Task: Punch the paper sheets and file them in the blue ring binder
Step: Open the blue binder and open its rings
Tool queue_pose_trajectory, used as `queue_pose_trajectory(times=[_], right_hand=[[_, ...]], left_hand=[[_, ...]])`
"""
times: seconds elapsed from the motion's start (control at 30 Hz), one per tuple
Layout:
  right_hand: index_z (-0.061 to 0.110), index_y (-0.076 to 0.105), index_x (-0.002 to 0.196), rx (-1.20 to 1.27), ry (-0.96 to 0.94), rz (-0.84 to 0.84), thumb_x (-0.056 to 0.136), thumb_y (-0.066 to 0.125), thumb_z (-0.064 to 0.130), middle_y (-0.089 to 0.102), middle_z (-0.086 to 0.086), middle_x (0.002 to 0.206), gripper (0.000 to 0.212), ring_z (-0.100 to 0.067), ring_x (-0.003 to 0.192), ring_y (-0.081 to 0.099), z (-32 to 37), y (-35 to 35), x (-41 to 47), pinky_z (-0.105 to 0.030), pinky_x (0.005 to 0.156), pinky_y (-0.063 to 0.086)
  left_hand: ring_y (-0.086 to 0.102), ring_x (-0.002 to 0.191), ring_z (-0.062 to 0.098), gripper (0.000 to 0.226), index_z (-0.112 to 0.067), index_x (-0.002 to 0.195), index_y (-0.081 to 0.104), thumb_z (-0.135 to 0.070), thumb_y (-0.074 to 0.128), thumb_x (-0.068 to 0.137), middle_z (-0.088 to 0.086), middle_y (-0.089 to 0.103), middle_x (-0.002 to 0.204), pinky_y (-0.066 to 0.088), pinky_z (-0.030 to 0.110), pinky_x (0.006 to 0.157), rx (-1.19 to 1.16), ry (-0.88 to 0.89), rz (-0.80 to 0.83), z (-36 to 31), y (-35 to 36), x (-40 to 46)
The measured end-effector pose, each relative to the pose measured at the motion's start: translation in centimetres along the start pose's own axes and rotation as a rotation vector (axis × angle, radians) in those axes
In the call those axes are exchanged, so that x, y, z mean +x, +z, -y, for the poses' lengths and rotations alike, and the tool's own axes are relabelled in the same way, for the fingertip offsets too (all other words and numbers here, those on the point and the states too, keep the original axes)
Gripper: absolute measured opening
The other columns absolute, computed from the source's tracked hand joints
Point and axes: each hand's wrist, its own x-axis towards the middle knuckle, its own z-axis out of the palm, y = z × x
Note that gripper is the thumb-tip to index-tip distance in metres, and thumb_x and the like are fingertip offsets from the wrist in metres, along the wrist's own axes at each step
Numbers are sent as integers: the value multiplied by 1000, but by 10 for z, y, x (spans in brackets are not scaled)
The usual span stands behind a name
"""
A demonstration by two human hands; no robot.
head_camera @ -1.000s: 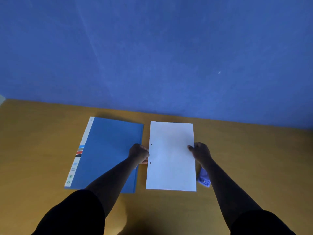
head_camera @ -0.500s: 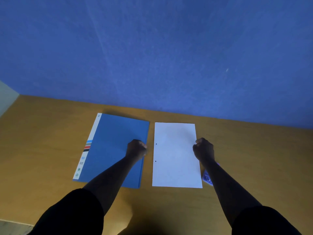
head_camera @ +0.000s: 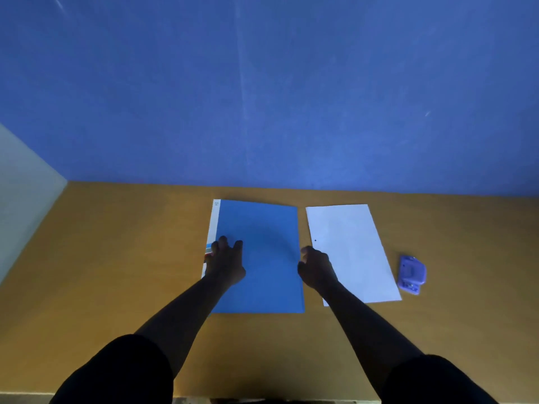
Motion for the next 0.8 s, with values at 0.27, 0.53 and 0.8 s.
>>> queue_pose_trajectory(times=[0.27, 0.53, 0.8], right_hand=[[-1, 48, 122, -5, 253, -102, 81, 55, 15, 57, -18, 120, 44, -35, 107, 59, 30, 54, -28, -35, 76, 53], [6, 57, 80, 171, 387, -124, 83, 57, 23, 59, -5, 77, 18, -18, 63, 54, 32, 45, -25, -25, 48, 39], [11, 71, 91, 392, 278, -247, 84, 62, 23, 71, -4, 92, 16, -26, 93, 66, 25, 19, -31, -34, 77, 53]], left_hand=[[28, 130, 44, 90, -19, 154, 0, -32, 61, 89, 23, 17, 144, 44, 43, 93, -230, 15, 100, 57, 4, 0], [31, 131, 41, 97, -18, 155, -6, -34, 63, 89, 21, 14, 148, 40, 33, 82, -266, 44, 134, 64, 3, 2], [40, 126, 40, 94, -24, 154, 3, -33, 63, 83, 19, 19, 145, 48, 38, 90, -441, 4, 198, 63, -1, 5]])
